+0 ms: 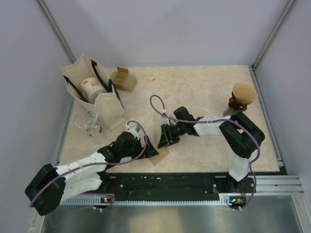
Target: Place the coffee filter in the dripper
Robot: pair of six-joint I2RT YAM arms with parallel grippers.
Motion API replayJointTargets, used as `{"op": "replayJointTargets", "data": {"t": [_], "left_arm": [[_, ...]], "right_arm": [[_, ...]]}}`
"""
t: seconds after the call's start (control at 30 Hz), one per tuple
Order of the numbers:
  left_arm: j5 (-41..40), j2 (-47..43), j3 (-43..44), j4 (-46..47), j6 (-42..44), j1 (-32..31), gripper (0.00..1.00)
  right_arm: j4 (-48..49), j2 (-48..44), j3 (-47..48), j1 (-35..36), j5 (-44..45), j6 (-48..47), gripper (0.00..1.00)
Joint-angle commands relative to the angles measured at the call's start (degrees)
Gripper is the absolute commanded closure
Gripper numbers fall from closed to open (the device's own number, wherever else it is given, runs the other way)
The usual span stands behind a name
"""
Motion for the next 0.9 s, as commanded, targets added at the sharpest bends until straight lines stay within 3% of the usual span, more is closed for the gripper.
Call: {"op": "replayJointTargets", "data": {"t": [0.0,0.33,0.6,0.73,0.87], "left_arm": [[-1.4,1.2,0.6,1.2,0.2,-0.1,0.01],[-1.9,1.1,0.3,0.7,-0.2,-0.1,0.01],[-1.9,0.9,0.8,0.4,-0.3,-0.2,0.01],[-2.0,-0.8,1.2,-0.4,-0.3,-0.1,0.01],[-3.8,-7.2,3.3,-6.2,-0.4,-0.2,0.01]], "right_arm": [[1.2,0.4,0.6,1.1,-2.7,-0.2,0.51],[0.5,-1.3,0.6,1.2,-3.0,-0.1,0.61],[-1.8,-1.4,1.3,1.6,-2.6,-1.4,1.0],[-5.6,-2.3,2.4,1.6,-1.7,-4.1,1.0],[-12.1,-8.7,4.3,1.6,2.3,-12.7,1.0]]}}
